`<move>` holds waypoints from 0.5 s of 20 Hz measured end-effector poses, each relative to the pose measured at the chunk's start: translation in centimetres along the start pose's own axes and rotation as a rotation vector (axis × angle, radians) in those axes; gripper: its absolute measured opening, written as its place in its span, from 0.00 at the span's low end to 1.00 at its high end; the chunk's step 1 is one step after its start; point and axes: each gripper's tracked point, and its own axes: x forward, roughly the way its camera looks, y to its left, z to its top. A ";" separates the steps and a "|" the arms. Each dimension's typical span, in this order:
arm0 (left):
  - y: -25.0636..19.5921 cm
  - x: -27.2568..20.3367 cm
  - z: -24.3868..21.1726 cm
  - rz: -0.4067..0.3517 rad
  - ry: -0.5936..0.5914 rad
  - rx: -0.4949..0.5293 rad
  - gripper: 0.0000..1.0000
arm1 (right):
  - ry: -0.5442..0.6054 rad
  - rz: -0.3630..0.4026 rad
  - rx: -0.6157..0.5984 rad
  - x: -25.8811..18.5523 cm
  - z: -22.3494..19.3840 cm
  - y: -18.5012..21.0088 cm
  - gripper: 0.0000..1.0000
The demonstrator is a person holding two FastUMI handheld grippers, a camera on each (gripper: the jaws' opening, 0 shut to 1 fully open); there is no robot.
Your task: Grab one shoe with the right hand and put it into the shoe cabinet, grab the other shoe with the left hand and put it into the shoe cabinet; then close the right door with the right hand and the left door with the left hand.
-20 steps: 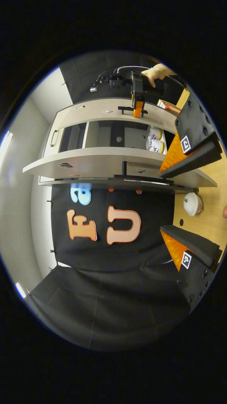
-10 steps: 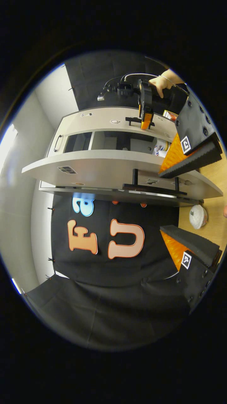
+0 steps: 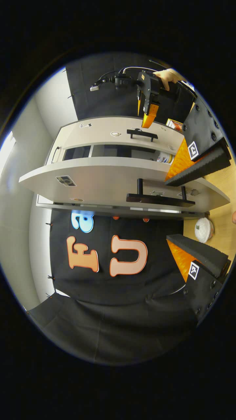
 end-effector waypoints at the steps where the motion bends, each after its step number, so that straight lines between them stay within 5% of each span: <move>1: -0.9 0.3 -0.2 -0.024 0.005 -0.003 0.96 | -0.002 0.002 0.009 -0.5 0.2 -0.2 0.92; 10: -7.2 3.3 -0.8 -0.105 0.012 -0.019 0.96 | -0.026 -0.035 0.021 -5.3 1.3 -4.7 0.92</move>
